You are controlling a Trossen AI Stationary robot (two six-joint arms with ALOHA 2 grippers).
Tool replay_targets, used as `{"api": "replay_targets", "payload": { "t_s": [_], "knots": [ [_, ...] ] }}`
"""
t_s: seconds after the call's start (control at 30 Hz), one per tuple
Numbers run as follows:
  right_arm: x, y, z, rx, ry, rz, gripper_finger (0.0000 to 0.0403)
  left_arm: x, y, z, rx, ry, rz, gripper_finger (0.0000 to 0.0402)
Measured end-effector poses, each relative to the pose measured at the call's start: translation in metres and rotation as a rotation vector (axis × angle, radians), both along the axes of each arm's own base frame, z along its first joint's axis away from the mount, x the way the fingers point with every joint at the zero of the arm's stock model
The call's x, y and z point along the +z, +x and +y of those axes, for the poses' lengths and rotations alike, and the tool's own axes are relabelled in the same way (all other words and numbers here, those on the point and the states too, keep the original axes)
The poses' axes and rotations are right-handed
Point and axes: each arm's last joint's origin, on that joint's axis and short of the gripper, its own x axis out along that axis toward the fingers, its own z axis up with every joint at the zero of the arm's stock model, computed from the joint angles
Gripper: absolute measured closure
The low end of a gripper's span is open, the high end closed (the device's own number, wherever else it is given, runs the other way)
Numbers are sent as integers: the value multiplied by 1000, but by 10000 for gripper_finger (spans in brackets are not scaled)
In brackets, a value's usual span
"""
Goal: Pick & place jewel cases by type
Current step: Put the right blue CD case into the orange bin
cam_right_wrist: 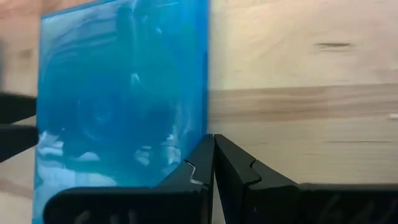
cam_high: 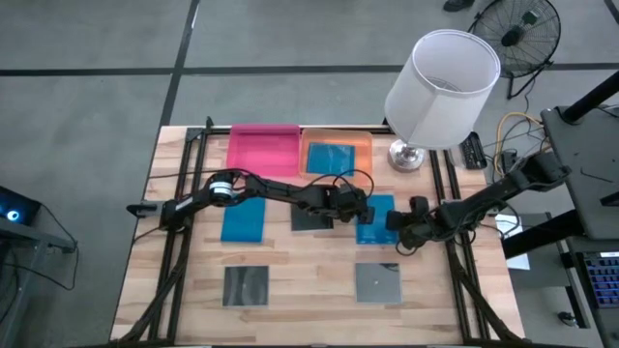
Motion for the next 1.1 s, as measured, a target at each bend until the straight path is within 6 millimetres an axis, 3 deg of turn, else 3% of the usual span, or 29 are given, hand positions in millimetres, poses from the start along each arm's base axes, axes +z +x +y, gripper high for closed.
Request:
{"api": "replay_targets", "payload": {
  "t_s": [0.13, 0.57, 0.77, 0.93, 1.1],
  "knots": [
    [-2, 8, 2, 63, -8, -25, 395, -1, 0, -1, 6, 6, 3, 145],
    [-4, 9, 2, 36, 3, -27, 395, 5, 2, -2, -12, 1, -24, 144],
    [-4, 8, 2, 38, 7, -22, 395, 20, -2, -6, -46, -27, -33, 144],
    [-4, 8, 2, 41, 6, -20, 395, 44, -6, -10, -65, -27, -71, 144],
    [-3, 8, 1, 41, 6, -21, 394, 50, -8, -14, -86, -18, -86, 144]
  ]
}}
